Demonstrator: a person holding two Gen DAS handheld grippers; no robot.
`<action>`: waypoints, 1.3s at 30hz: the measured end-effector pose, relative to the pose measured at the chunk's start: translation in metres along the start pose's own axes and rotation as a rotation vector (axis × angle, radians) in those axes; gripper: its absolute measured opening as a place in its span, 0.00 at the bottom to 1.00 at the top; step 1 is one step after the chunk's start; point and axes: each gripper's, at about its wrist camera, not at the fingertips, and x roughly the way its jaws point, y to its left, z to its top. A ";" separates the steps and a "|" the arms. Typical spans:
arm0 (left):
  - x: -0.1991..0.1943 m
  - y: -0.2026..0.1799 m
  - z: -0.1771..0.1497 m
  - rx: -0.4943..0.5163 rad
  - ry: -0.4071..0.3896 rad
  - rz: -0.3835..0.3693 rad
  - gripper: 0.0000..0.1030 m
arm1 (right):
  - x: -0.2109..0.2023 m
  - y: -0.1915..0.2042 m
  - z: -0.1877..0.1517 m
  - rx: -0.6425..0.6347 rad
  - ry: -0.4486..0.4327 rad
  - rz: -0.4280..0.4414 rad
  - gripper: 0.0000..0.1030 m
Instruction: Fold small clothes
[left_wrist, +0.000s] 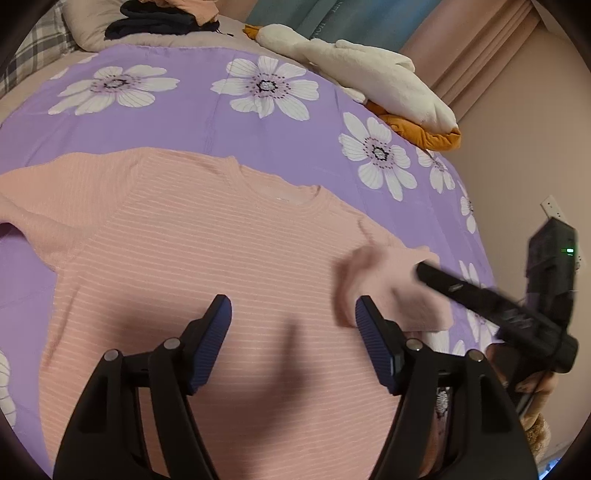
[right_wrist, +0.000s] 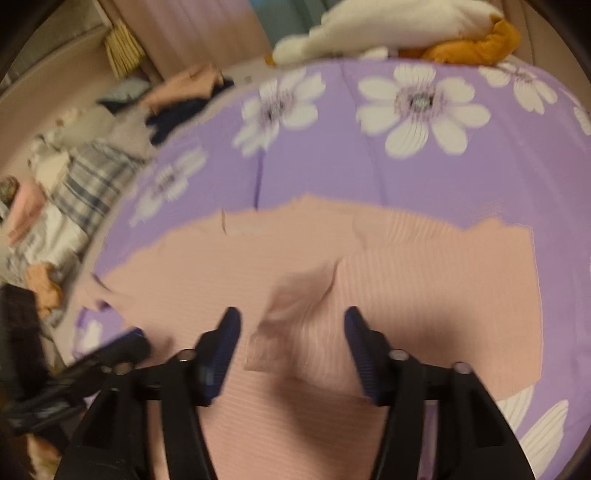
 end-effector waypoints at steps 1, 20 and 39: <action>0.002 -0.002 0.001 -0.001 0.008 -0.014 0.68 | -0.013 -0.004 0.001 0.014 -0.033 0.010 0.60; 0.123 -0.043 0.012 -0.025 0.218 -0.123 0.06 | -0.083 -0.170 -0.020 0.558 -0.229 -0.148 0.60; 0.000 -0.060 0.084 0.039 -0.145 -0.067 0.05 | -0.063 -0.159 -0.007 0.507 -0.165 -0.070 0.60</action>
